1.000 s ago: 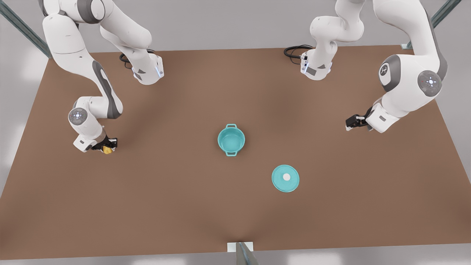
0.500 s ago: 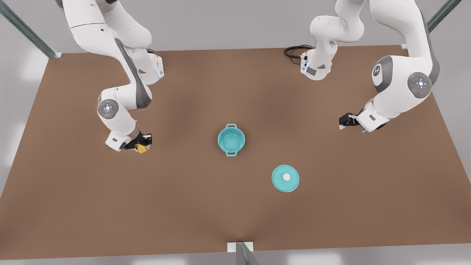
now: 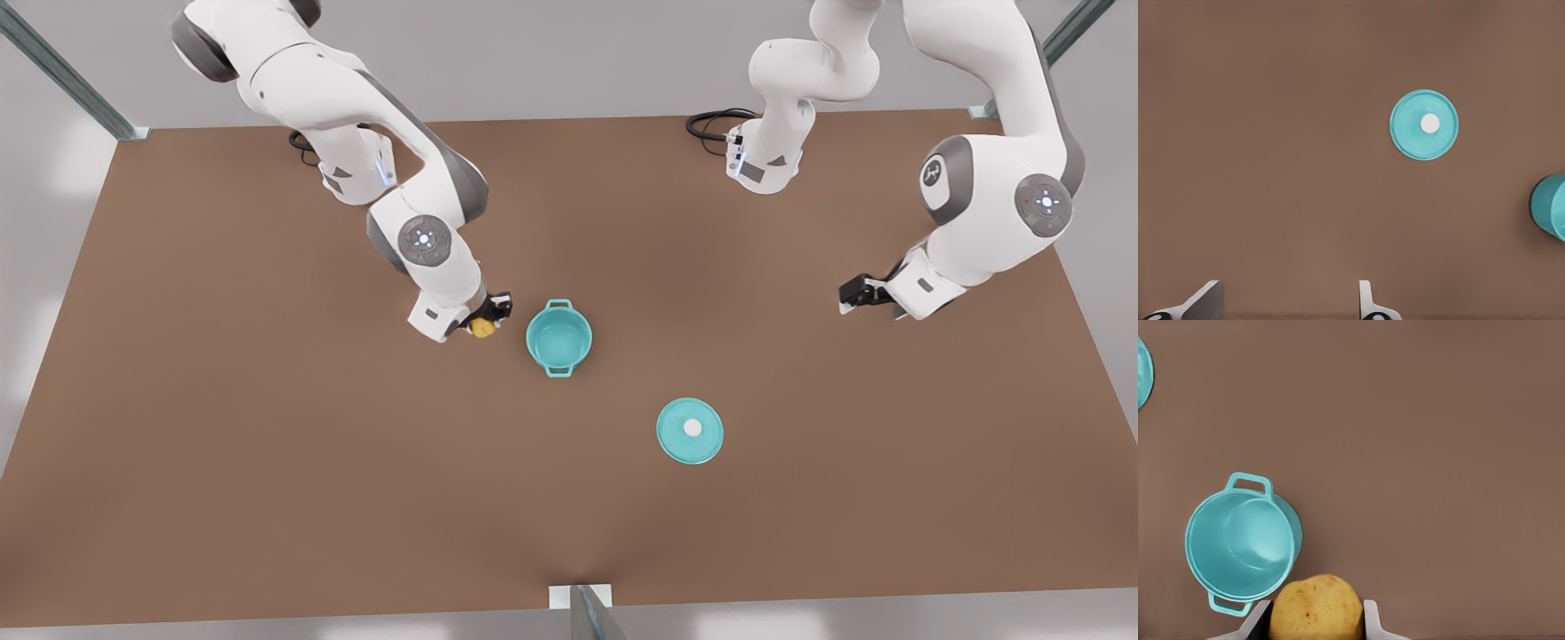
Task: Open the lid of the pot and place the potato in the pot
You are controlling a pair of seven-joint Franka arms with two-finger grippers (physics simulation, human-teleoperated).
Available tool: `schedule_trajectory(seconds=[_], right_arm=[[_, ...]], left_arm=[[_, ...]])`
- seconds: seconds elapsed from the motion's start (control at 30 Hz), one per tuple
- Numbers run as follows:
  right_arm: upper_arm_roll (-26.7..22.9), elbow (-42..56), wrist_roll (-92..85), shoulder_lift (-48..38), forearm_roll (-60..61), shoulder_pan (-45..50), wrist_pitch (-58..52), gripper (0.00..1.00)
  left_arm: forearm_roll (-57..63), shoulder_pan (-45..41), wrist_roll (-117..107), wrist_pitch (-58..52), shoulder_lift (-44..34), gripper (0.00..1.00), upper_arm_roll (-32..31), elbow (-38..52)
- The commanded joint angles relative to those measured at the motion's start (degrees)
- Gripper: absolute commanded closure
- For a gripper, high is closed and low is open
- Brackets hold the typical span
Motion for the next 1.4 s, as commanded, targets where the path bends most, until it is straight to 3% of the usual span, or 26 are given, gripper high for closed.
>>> schedule_trajectory(seconds=[0.0,0.07,0.3,0.47,0.53,0.63,0.93,1.37], right_arm=[[-0.69,4.31,37.16,2.86,-1.51,2.74,-6.82,0.45],[-6.05,8.01,39.54,4.53,-1.16,9.24,-7.27,0.45],[-10.71,16.89,46.31,10.07,-0.98,18.39,-11.13,0.45],[-11.5,20.75,47.89,13.85,-1.42,19.97,-11.31,0.45],[-16.86,25.06,47.98,18.33,-1.24,24.19,-11.14,0.45],[-20.2,28.49,49.82,22.02,-1.16,28.41,-10.52,0.45],[-23.55,33.06,52.2,30.46,-1.51,32.98,-5.95,0.45],[-24.69,32.62,52.72,30.81,-0.8,36.41,-6.21,0.44]], left_arm=[[0.04,-1.14,1.52,-0.02,-0.02,0.0,0.06,0.03],[0.04,-1.14,1.52,-0.02,-0.02,0.0,0.15,0.03],[0.04,-1.14,1.43,-0.28,-0.46,0.0,0.5,0.03],[0.04,-1.14,0.9,-0.37,-0.9,0.0,0.5,0.03],[0.04,-1.14,0.9,-0.37,-0.98,0.0,0.41,0.12],[0.04,-1.14,0.81,-0.37,-0.98,0.0,0.41,0.12],[0.04,-1.14,0.81,-0.28,-0.55,0.0,0.5,0.03],[0.04,-1.14,0.81,-0.37,-0.72,0.0,0.5,0.03]])
